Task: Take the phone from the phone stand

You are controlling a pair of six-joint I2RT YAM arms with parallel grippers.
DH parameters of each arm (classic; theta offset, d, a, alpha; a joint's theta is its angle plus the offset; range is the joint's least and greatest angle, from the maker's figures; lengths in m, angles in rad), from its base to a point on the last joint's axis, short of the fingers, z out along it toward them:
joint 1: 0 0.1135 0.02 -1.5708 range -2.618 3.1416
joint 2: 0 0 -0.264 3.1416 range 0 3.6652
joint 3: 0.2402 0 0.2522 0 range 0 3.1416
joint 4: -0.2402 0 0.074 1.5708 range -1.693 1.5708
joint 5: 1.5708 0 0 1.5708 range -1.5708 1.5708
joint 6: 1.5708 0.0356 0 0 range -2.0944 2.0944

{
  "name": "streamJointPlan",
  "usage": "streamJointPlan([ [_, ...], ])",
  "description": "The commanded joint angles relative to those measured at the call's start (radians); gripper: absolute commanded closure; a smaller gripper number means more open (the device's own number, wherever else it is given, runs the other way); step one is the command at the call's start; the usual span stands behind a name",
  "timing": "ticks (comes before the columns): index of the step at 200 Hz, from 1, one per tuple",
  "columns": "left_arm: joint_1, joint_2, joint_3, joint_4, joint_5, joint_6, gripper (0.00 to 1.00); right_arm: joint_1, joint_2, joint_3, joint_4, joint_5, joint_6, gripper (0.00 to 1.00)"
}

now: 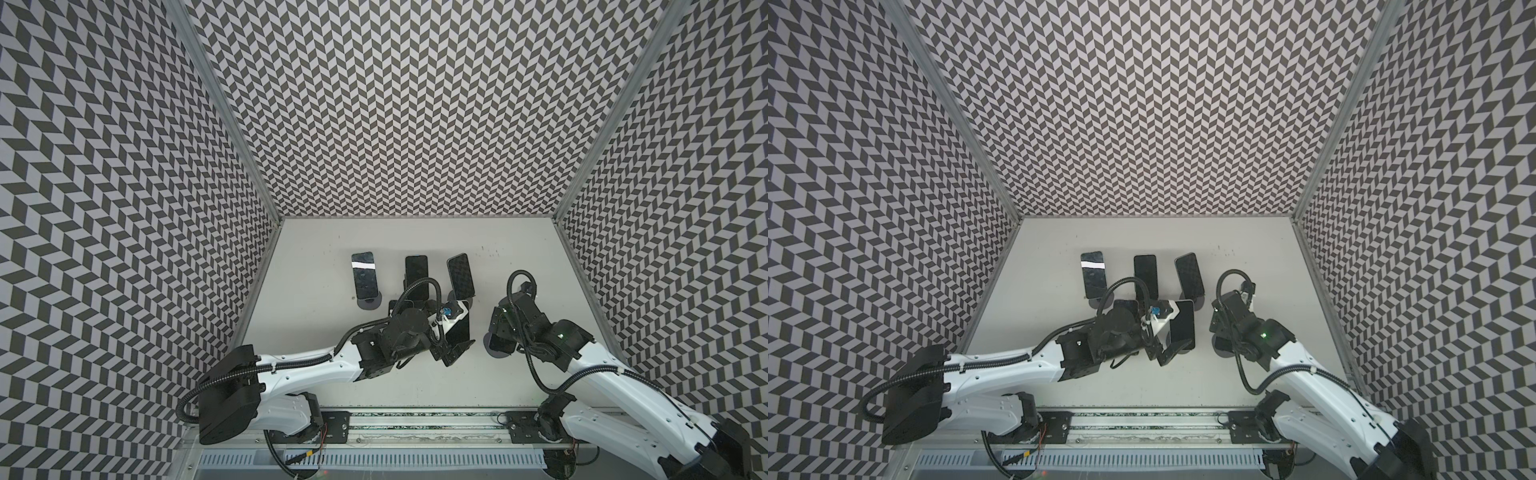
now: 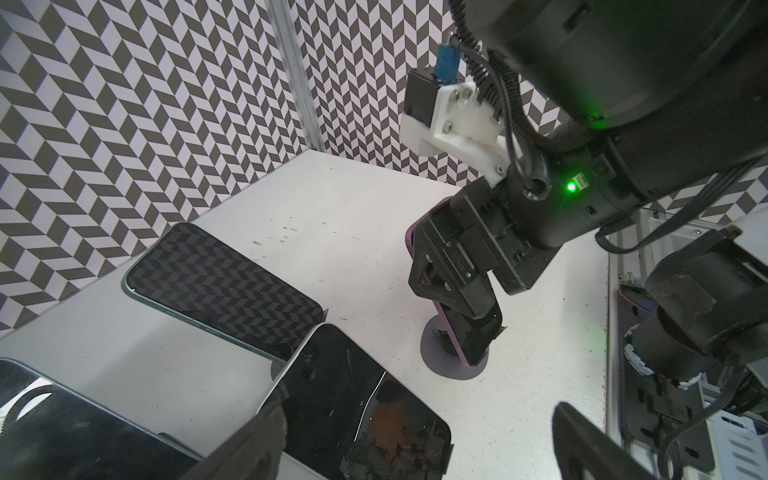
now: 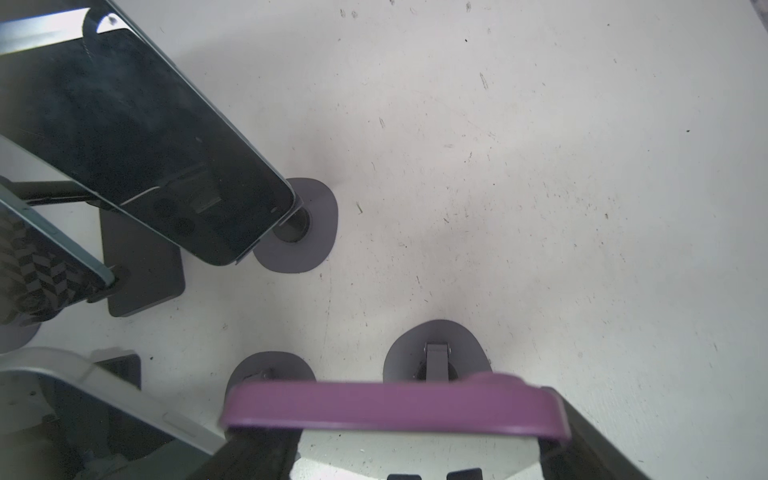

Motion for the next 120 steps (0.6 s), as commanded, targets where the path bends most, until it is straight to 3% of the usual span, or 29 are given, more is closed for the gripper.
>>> streamJointPlan([
  [1,-0.003,-0.008,0.023,-0.009,-0.022,0.017,0.00,-0.016,-0.004,-0.011,0.072,-0.037,-0.040,0.14],
  [120,-0.003,0.015,0.048,-0.005,-0.043,0.047,0.00,-0.038,0.048,-0.011,0.093,-0.036,-0.079,0.22],
])
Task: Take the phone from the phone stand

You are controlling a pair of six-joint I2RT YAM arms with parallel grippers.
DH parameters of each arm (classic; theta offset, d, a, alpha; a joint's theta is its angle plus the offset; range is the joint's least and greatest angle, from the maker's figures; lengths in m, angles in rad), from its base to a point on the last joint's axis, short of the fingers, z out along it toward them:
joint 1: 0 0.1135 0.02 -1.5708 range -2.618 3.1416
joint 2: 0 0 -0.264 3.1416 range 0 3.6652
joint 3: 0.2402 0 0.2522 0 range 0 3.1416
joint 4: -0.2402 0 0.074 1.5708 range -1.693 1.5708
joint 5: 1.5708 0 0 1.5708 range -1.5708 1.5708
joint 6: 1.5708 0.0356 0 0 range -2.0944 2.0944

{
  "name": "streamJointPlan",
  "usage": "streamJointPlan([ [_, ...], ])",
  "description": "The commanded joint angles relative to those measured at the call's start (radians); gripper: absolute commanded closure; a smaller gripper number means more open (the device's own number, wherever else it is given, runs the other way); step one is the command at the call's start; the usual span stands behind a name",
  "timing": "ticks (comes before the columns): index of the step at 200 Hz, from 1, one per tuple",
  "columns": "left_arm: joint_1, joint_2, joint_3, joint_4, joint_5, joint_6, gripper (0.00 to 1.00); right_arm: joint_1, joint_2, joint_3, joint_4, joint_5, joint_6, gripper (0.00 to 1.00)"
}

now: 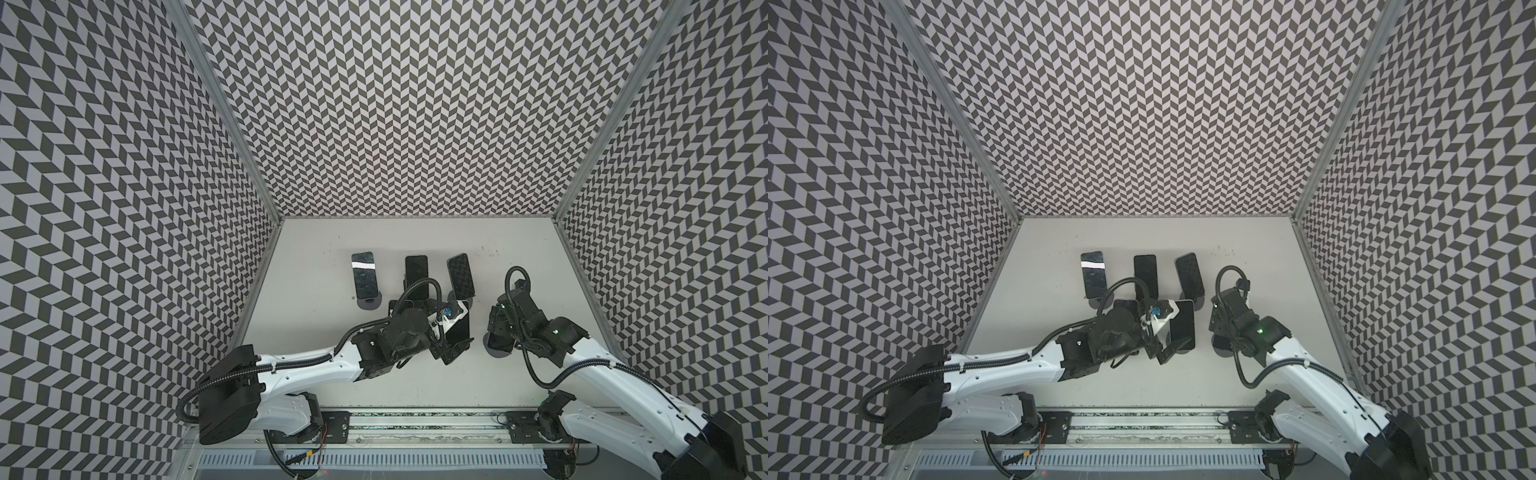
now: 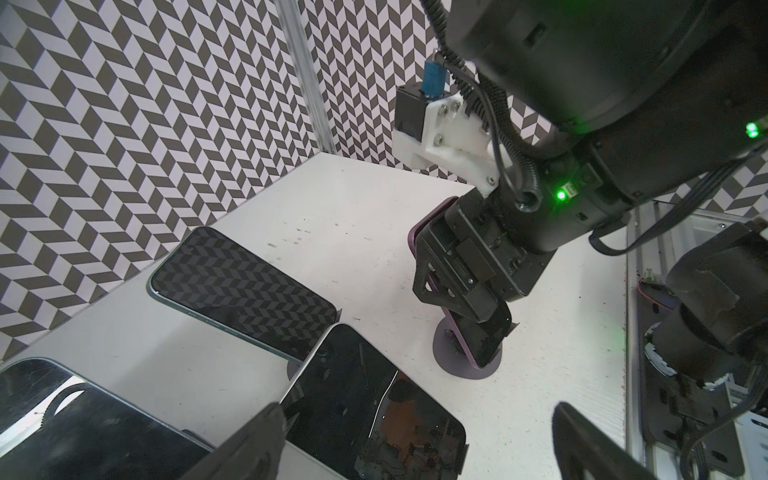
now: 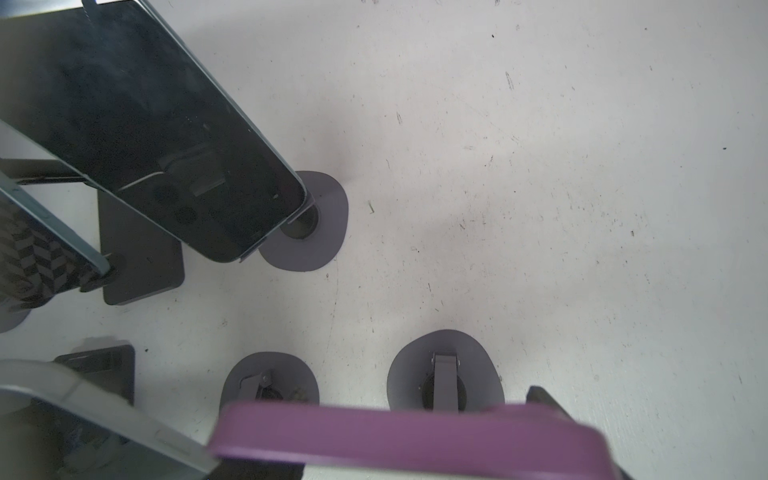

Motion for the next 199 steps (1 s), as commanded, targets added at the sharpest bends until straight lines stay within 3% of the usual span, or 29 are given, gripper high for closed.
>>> streamJointPlan([
  [1,-0.002,0.013,0.046,-0.004,-0.013,0.019,0.00,-0.008,0.005,-0.006,0.035,0.000,-0.001,0.22],
  [57,-0.003,0.028,0.058,-0.007,-0.004,0.028,0.00,-0.009,0.000,-0.008,0.027,0.005,0.009,0.25],
  [106,-0.002,0.024,0.053,-0.002,-0.003,0.034,0.00,-0.009,0.012,-0.001,0.015,0.015,0.014,0.18],
  [199,-0.003,0.016,0.043,-0.003,0.000,0.020,0.00,-0.009,0.046,0.027,-0.023,0.006,0.026,0.22],
])
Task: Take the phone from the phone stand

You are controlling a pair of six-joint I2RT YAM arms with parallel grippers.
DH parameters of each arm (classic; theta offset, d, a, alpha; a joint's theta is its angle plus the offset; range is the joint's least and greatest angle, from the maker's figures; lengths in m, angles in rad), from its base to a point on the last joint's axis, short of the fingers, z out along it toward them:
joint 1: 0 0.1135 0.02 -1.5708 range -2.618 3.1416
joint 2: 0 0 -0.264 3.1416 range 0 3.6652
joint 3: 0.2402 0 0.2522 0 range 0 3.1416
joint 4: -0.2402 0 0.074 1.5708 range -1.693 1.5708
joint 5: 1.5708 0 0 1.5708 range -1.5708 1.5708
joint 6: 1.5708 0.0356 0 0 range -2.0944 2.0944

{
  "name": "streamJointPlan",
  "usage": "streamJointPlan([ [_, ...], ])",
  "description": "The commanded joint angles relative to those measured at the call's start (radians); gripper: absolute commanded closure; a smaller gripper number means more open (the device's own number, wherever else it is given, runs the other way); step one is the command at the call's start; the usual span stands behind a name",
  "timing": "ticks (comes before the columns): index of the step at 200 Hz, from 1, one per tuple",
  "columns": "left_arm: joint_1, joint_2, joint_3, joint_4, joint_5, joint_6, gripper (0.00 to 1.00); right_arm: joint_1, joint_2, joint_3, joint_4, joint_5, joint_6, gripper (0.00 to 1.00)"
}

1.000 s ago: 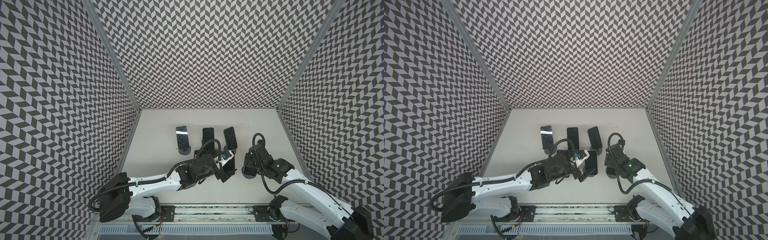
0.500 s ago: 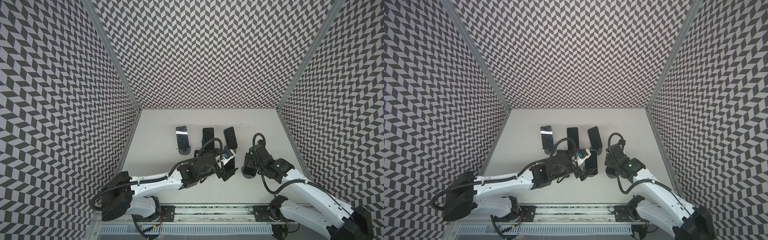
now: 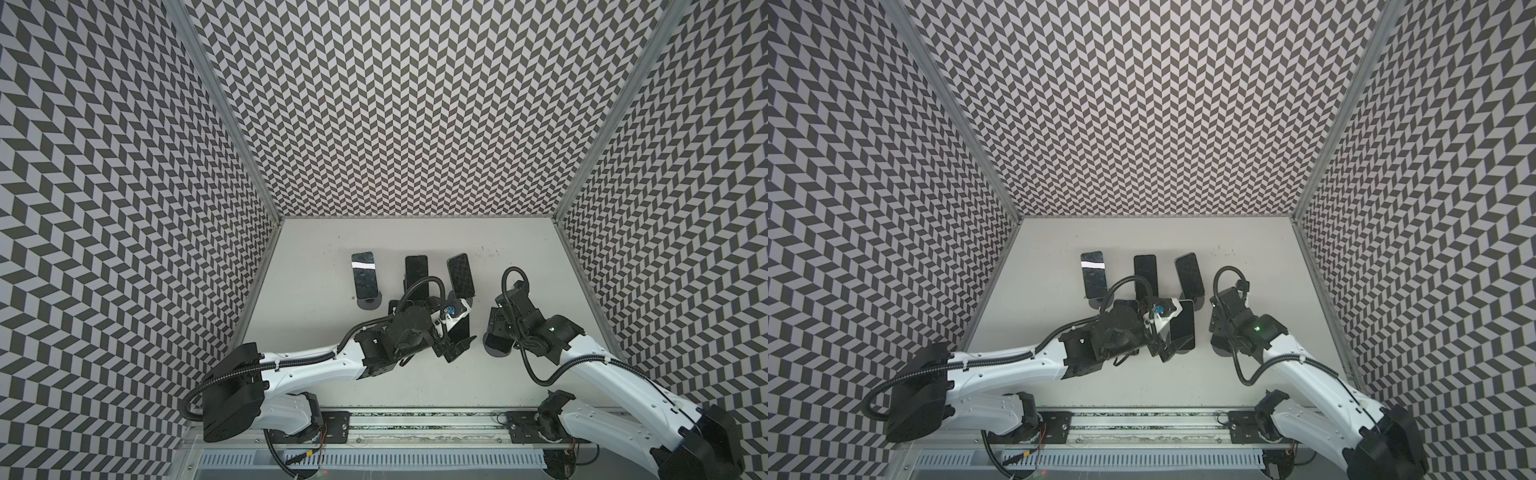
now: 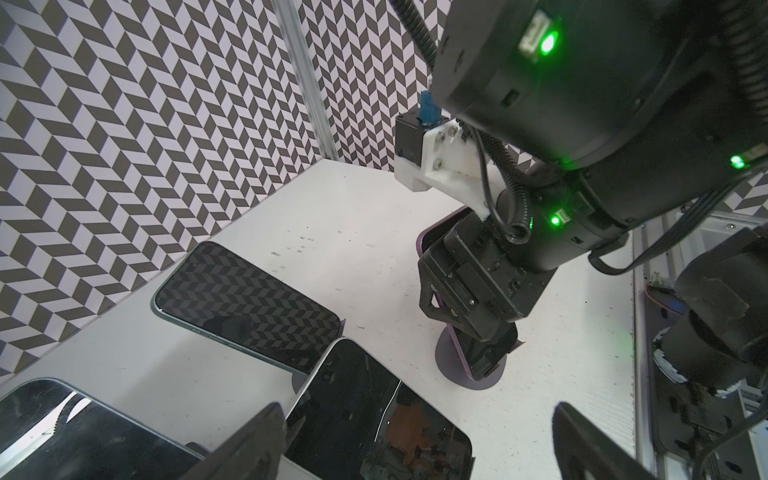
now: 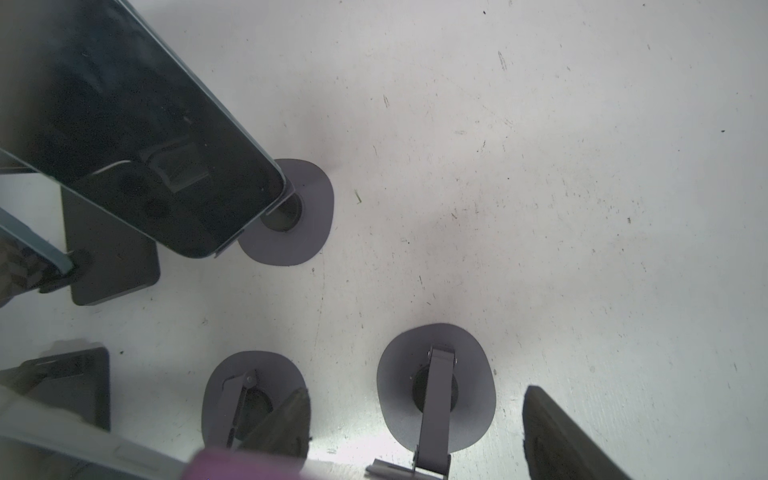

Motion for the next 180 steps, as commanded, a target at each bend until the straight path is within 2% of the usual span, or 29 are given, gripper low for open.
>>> streamJointPlan([
  [1,-0.003,-0.007,0.012,-0.001,0.001,-0.001,0.00,-0.006,0.012,0.028,-0.010,0.005,0.014,0.21],
  [44,-0.003,-0.025,-0.003,0.001,-0.003,-0.008,0.00,-0.006,0.019,0.058,-0.044,0.006,0.037,0.16],
  [180,-0.003,-0.103,-0.081,0.021,-0.018,-0.007,0.00,-0.003,-0.004,0.097,-0.112,-0.010,0.171,0.12],
])
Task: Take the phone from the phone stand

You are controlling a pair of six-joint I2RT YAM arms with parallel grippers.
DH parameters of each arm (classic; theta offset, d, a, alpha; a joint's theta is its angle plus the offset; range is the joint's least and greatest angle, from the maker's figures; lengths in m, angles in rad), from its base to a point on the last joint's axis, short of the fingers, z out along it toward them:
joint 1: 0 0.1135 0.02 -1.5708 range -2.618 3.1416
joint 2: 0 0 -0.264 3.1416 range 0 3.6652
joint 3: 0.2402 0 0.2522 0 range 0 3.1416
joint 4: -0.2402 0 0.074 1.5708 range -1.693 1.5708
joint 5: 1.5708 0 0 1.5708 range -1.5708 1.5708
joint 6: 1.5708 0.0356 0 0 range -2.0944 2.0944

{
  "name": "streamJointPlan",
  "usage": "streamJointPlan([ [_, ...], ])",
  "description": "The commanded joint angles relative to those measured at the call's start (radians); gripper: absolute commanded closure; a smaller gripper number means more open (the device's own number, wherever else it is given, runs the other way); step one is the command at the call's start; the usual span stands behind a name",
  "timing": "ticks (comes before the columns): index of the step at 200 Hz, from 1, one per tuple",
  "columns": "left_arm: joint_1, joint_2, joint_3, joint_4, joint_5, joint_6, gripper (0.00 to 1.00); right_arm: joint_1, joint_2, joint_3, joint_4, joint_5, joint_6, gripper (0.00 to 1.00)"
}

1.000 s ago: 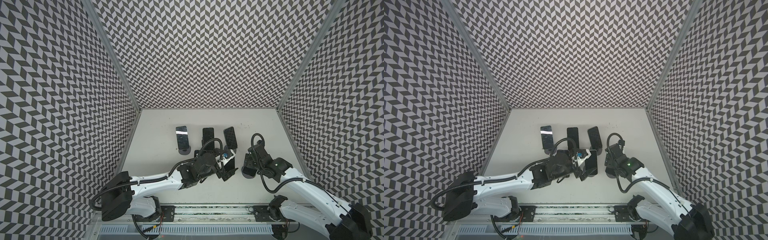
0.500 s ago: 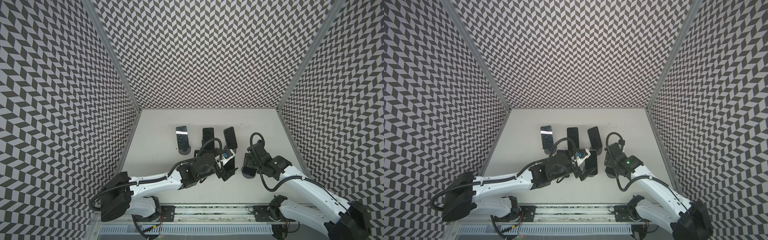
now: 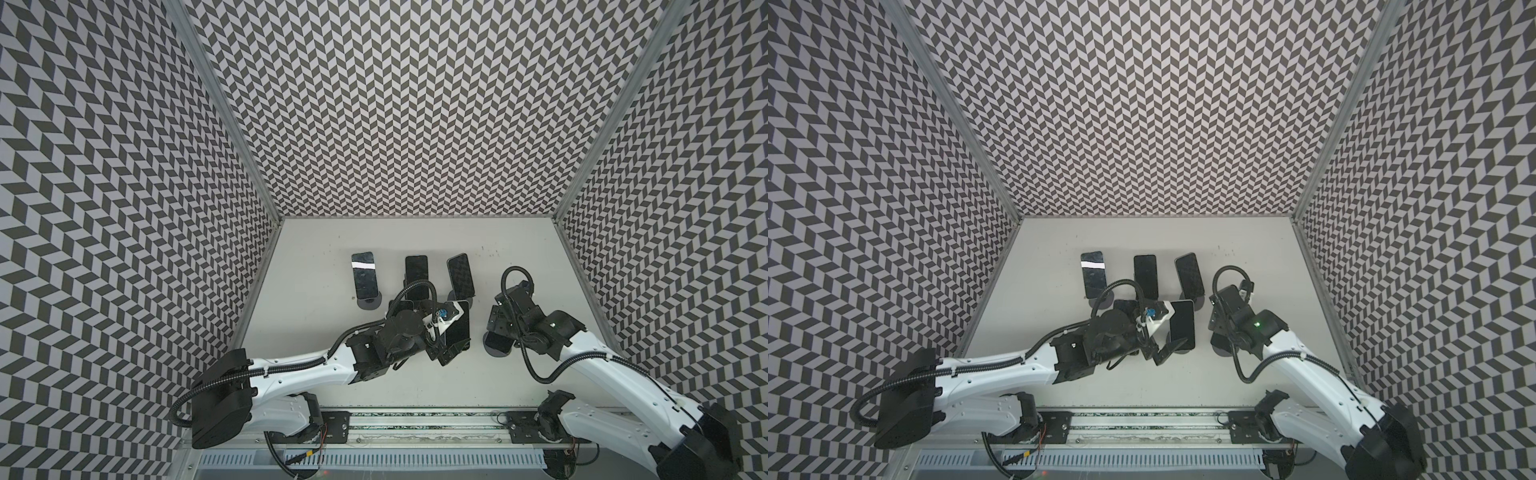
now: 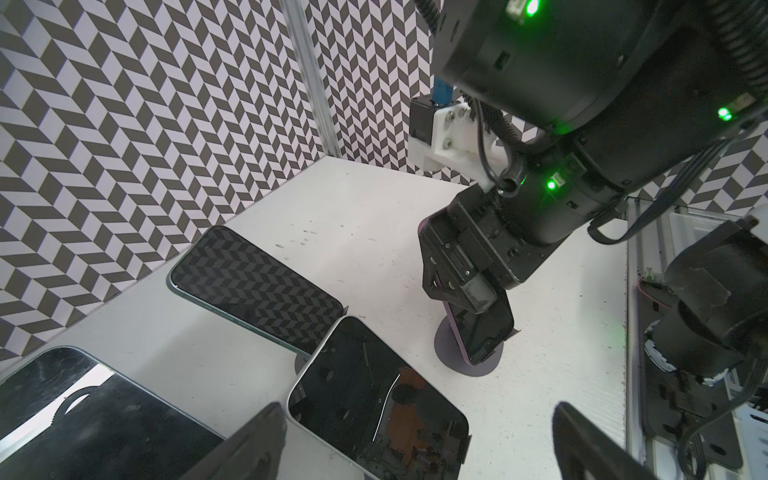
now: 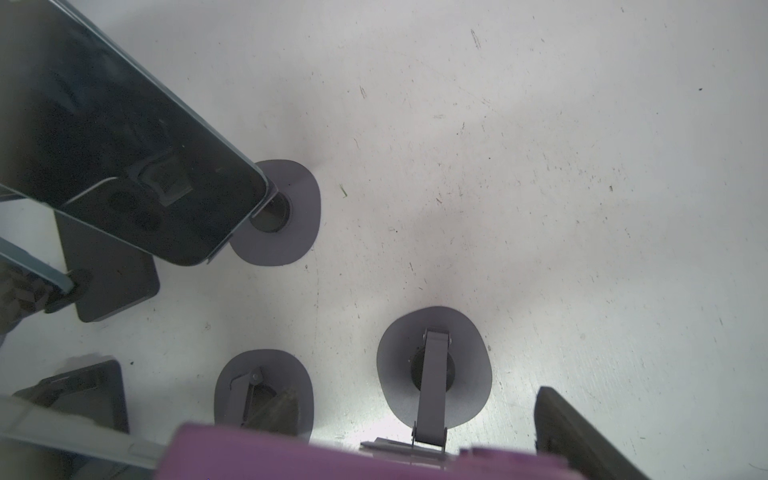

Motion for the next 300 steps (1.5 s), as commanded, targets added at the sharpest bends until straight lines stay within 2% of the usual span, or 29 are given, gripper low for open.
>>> streamJointPlan([
  [1,-0.002,-0.027,-0.015,0.019,-0.012,0.009,0.00,-0.003,-0.019,0.036,-0.010,-0.004,0.054,0.12],
  [68,-0.003,-0.054,-0.037,0.013,0.001,0.041,0.00,0.007,-0.005,0.054,-0.018,-0.022,0.132,0.12],
  [99,-0.001,-0.072,-0.049,0.006,0.004,0.053,0.00,0.024,0.007,0.059,-0.022,0.005,0.158,0.14],
  [175,0.003,-0.094,-0.056,-0.010,0.010,0.094,0.00,0.045,0.086,0.104,-0.044,0.099,0.148,0.16],
  [300,0.003,-0.118,-0.076,-0.004,0.014,0.064,0.00,0.045,0.081,0.080,-0.043,0.100,0.153,0.27],
])
